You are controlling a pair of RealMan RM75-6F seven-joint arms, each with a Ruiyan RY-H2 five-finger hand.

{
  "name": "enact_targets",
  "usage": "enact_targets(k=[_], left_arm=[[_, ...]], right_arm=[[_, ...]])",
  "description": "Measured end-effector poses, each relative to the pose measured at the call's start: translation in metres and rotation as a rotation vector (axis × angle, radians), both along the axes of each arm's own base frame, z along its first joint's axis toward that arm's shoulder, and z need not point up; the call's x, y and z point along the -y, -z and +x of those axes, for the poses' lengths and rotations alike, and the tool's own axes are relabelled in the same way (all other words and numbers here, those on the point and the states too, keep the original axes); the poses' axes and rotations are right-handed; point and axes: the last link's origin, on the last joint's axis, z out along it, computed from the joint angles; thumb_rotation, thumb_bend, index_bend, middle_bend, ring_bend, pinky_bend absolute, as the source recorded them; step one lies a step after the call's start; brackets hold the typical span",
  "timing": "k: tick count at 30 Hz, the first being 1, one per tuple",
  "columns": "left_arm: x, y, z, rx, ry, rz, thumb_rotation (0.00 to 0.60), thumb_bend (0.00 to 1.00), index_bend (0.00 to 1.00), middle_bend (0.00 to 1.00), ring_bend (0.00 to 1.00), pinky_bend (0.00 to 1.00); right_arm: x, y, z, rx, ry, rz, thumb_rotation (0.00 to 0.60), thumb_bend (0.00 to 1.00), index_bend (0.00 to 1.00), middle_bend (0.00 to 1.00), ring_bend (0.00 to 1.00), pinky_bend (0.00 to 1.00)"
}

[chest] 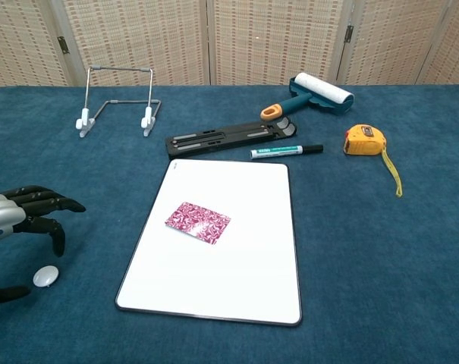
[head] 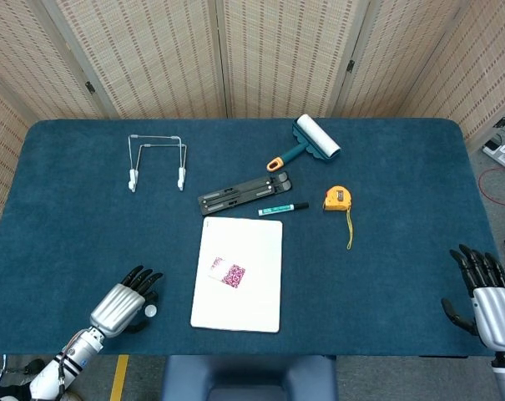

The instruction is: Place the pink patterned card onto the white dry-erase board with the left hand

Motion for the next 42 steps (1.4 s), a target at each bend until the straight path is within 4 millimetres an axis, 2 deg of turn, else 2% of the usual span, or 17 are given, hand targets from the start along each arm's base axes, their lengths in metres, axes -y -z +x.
enact_targets(k=[10, 35, 42], left_arm=[[-0.005, 0.011, 0.001, -0.010, -0.004, -0.007, 0.600, 0.31, 0.44, 0.12, 0.09, 0.00], [-0.009, 0.014, -0.009, -0.018, -0.046, -0.005, 0.600, 0.32, 0.49, 0.13, 0.10, 0.00], [-0.009, 0.014, -0.010, -0.017, -0.053, -0.013, 0.600, 0.38, 0.50, 0.13, 0.10, 0.00]], right_arm=[[-0.001, -0.002, -0.003, 0.000, 0.009, -0.003, 0.600, 0.36, 0.07, 0.08, 0.06, 0.00], [-0.002, -0.001, -0.001, -0.003, 0.007, -0.001, 0.600, 0.36, 0.07, 0.08, 0.05, 0.00], [-0.002, -0.001, 0.001, -0.004, 0.006, -0.001, 0.600, 0.36, 0.07, 0.08, 0.05, 0.00]])
